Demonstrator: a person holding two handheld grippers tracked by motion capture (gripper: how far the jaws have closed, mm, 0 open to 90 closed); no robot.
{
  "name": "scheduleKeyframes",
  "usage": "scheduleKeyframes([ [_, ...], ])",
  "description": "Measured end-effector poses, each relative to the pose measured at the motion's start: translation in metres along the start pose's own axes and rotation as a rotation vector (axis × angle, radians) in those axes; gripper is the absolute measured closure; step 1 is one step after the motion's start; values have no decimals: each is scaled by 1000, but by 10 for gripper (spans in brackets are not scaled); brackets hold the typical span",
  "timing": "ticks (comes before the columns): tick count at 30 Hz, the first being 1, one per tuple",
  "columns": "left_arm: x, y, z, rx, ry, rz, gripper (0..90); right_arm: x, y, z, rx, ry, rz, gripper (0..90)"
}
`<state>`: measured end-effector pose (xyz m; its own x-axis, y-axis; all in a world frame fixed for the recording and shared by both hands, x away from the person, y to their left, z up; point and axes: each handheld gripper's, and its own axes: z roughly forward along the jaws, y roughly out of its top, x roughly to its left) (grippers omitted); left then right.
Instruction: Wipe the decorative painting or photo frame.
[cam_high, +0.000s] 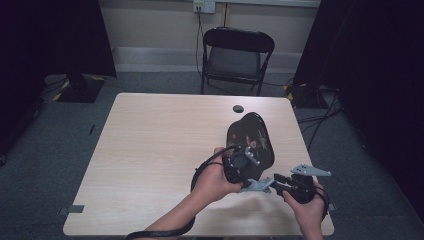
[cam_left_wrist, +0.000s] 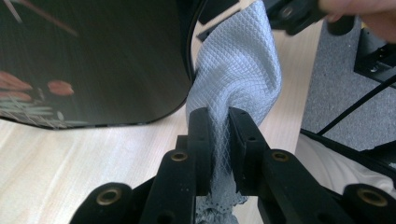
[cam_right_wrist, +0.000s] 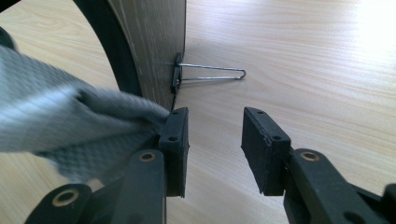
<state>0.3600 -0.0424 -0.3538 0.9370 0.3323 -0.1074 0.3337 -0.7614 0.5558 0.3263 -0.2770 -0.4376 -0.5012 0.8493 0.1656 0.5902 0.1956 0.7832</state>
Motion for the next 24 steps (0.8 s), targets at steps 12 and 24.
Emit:
scheduleKeyframes([
  [12, -8, 19, -23, -34, -11, 24, 803, -2, -3, 1, 12, 6, 6, 603],
  [24, -10, 37, -43, -30, -13, 32, 803, -1, -3, 2, 11, 22, 0, 598],
])
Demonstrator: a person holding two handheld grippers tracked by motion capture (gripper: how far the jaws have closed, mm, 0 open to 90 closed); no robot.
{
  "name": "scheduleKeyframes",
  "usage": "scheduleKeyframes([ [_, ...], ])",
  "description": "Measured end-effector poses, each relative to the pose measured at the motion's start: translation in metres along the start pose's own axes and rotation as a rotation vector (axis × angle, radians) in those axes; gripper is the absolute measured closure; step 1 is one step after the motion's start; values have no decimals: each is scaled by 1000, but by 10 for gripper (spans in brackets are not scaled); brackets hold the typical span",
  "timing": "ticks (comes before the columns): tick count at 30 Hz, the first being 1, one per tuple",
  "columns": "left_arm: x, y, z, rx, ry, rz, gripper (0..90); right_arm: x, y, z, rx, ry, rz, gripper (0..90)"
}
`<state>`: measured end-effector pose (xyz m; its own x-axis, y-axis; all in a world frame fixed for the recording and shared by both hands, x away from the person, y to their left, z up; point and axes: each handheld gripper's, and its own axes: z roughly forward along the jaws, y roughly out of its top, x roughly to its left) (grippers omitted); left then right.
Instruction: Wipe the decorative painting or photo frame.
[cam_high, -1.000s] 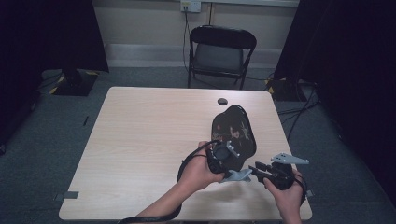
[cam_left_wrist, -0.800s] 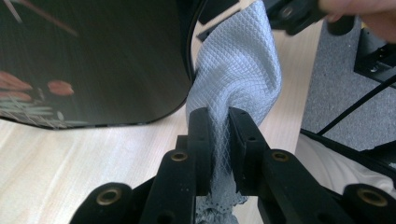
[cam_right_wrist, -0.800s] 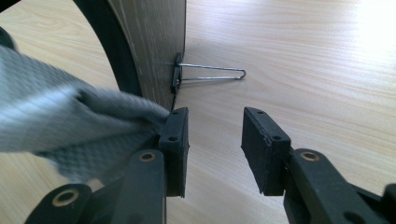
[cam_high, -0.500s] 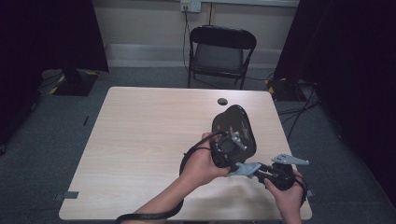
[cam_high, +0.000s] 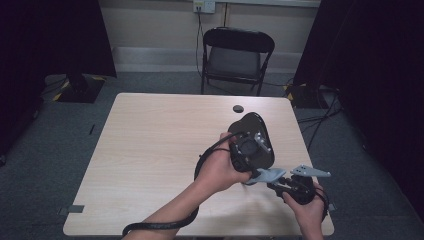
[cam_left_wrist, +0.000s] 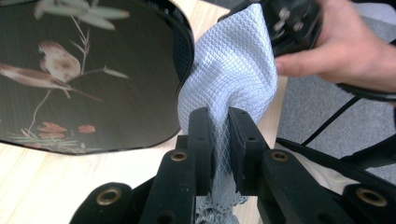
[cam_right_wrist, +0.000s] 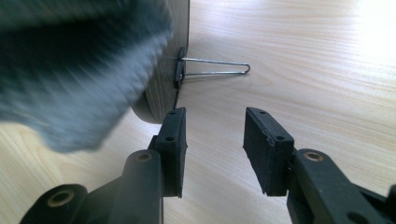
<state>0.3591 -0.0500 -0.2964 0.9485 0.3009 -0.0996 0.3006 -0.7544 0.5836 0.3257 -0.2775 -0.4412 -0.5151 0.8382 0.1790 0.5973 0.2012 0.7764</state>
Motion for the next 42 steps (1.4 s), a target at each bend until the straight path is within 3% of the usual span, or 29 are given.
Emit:
scheduleKeyframes([
  [5, -3, 9, -11, -5, 9, 23, 803, 3, 0, 1, -3, 17, -12, 593],
  [17, -7, 28, -31, -42, 33, 34, 802, 14, 3, 4, -25, 63, -36, 572],
  [37, 10, 40, -47, -83, 82, -14, 800, 23, 6, 10, -42, 80, -46, 552],
  [42, 13, 41, -48, -85, 100, -20, 800, 27, 8, 11, -56, 90, -56, 582],
])
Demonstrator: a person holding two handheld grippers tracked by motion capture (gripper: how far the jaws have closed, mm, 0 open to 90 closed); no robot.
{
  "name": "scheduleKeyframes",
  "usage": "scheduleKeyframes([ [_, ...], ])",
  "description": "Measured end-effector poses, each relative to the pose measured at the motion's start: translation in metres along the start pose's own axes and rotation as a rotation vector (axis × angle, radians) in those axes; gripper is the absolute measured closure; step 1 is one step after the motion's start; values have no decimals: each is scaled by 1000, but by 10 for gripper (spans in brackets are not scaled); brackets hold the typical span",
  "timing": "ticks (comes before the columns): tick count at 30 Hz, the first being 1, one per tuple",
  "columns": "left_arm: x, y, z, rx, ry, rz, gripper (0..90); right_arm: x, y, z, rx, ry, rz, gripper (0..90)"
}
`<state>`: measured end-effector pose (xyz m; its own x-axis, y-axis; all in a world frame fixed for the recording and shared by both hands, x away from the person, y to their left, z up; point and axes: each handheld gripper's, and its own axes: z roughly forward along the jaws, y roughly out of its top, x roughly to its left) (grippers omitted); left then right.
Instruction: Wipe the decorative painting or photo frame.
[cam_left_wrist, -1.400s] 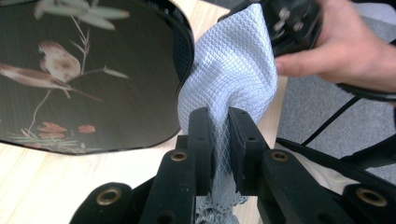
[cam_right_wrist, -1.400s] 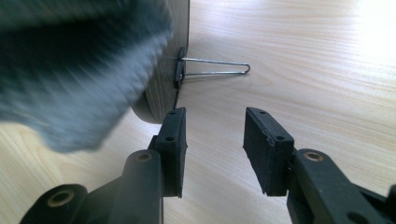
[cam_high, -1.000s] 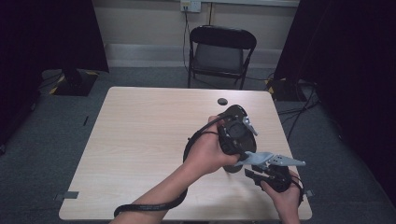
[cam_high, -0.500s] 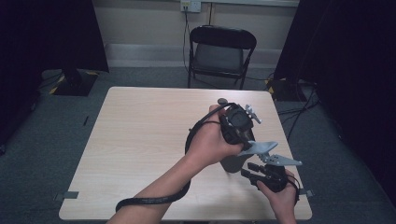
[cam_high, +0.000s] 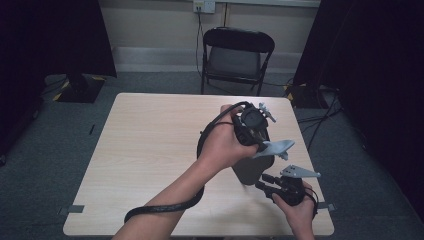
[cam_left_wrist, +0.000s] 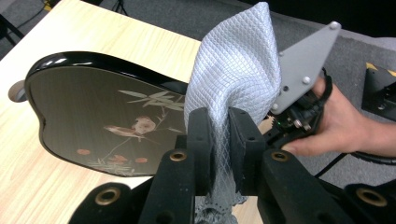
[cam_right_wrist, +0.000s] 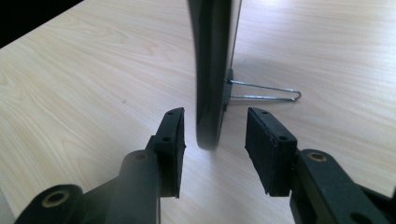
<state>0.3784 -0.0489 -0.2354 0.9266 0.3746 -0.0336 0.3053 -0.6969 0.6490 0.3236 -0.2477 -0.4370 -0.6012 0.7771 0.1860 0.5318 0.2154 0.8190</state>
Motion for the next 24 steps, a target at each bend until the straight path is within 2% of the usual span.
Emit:
scheduleKeyframes([
  [5, -1, 1, 0, 0, 10, 3, 800, 4, 4, 3, -13, -3, -6, 670],
  [10, -2, 2, 1, 3, 13, 6, 800, 6, 9, 5, -27, -36, -10, 742],
  [12, -3, 2, 2, 2, 14, 8, 800, 6, 9, 6, -29, -33, -4, 767],
  [17, -4, 3, 5, 0, 18, 14, 801, 6, 10, 5, -29, -72, 15, 792],
  [24, -2, 6, 1, -15, 56, 7, 804, 6, 8, 3, -23, -60, 19, 794],
])
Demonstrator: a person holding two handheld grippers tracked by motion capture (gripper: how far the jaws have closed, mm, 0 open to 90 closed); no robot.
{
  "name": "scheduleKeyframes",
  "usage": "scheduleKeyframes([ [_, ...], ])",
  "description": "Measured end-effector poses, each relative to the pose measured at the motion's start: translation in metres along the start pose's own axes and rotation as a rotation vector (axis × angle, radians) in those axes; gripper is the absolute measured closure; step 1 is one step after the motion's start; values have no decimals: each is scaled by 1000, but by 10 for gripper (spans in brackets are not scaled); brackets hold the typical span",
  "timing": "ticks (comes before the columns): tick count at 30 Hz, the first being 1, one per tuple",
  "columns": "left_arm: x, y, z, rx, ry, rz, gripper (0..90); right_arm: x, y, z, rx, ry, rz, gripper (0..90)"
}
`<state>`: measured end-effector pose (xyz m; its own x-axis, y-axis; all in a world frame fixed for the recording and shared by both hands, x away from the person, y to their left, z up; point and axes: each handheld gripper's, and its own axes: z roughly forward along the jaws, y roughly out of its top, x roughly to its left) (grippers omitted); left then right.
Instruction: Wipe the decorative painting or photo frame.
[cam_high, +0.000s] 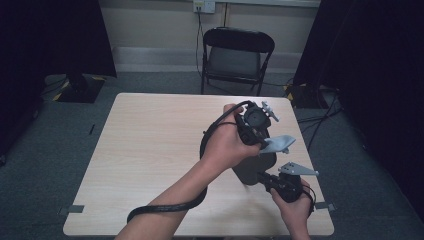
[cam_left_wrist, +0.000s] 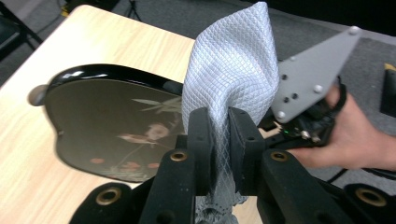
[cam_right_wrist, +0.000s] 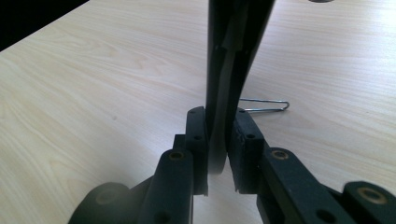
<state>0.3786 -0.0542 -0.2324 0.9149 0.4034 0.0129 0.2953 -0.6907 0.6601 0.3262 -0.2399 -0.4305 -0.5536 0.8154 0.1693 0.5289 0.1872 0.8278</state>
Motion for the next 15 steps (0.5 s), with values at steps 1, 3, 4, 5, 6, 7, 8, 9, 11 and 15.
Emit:
scheduleKeyframes([
  [1, 1, 0, -1, -3, 6, -4, 804, 0, 0, 0, 1, 0, -2, 795],
  [3, 3, 1, -3, -10, 20, -9, 805, 0, 0, -1, 0, 3, -7, 795],
  [4, 4, 1, -4, -14, 25, -11, 805, 0, -1, -2, 0, 6, -7, 795],
  [5, 6, 1, -4, -15, 31, -18, 805, 0, -1, -2, -2, 11, -5, 795],
  [6, 8, 1, -5, -16, 34, -23, 805, 0, -2, -3, -1, 13, -2, 795],
  [7, 9, 1, -5, -19, 40, -25, 805, 0, -2, -4, 1, 16, -1, 796],
  [8, 11, 1, -6, -19, 50, -31, 806, -1, -2, -4, 1, 18, -3, 796],
  [9, 12, 1, -7, -21, 54, -35, 806, -1, -3, -5, 0, 19, -5, 795],
  [11, 15, 0, -8, -26, 68, -46, 806, -1, -3, -6, 2, 24, -8, 796],
  [15, 23, -2, -9, -31, 88, -66, 807, -1, -4, -8, 2, 37, -13, 796],
])
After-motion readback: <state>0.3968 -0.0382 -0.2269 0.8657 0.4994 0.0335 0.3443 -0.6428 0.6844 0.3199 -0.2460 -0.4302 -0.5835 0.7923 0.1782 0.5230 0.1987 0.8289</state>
